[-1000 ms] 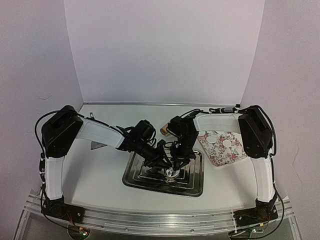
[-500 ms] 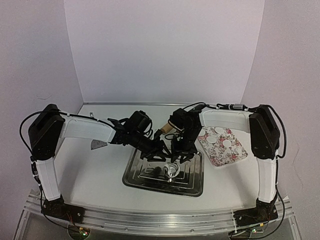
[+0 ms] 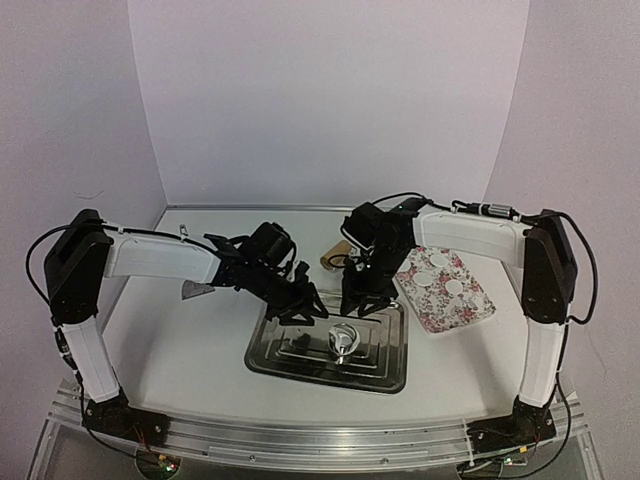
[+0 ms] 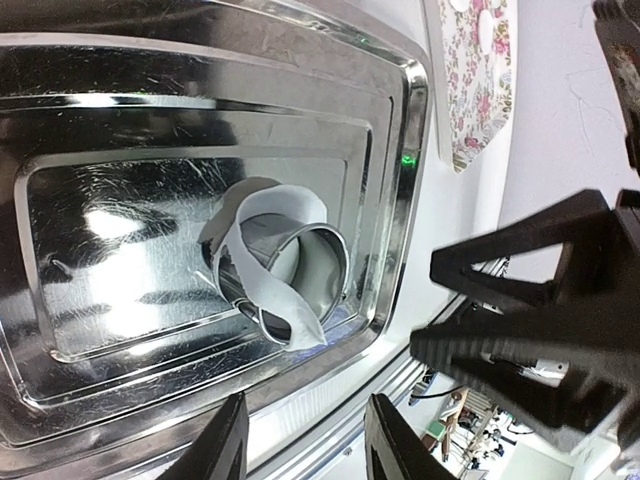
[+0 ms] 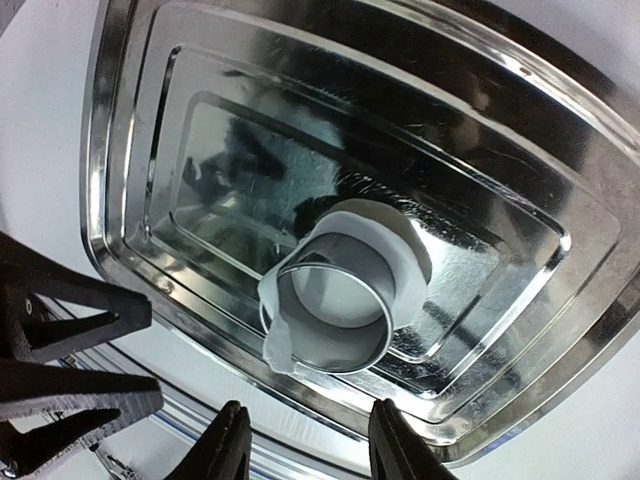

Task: Roll out the dumpling wrappers from the dough

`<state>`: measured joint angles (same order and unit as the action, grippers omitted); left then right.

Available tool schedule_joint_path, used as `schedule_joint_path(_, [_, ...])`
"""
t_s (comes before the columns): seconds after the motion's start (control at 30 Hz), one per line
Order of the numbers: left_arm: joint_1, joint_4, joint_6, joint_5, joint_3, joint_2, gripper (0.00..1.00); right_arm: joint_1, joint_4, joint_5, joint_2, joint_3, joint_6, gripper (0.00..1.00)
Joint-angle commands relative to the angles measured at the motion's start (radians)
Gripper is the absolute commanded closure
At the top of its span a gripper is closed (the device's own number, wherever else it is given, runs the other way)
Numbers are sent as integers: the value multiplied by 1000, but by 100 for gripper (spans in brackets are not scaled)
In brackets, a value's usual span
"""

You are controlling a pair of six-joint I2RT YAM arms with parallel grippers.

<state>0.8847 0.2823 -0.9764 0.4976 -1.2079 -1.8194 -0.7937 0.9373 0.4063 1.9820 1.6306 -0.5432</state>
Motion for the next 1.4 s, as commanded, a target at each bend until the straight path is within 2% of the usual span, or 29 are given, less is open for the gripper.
schedule_joint_path(0.0, [-4, 1, -15, 9, -10, -35, 64, -43, -3, 38, 17, 15, 43, 59])
schedule_joint_path(0.27, [-2, -26, -11, 77, -54, -132, 67, -60, -4, 28, 81, 42, 57, 60])
schedule_joint_path(0.7, [-1, -59, -11, 98, -89, -183, 70, -60, -4, 18, 131, 66, 87, 68])
schedule_joint_path(0.87, [-1, -64, -15, 113, -99, -203, 70, -59, -3, 25, 150, 79, 99, 75])
schedule_joint_path(0.93, [-1, -59, -17, 119, -106, -215, 71, -60, -3, 22, 155, 82, 101, 82])
schedule_joint_path(1.13, [0, -39, -16, 124, -127, -241, 74, -60, 0, 11, 156, 83, 100, 92])
schedule_joint_path(1.27, [4, 18, 1, 93, -158, -247, 77, -59, 6, -20, 148, 79, 88, 100])
schedule_joint_path(1.37, [11, 93, 32, 53, -204, -257, 80, -56, 9, -51, 132, 72, 77, 100])
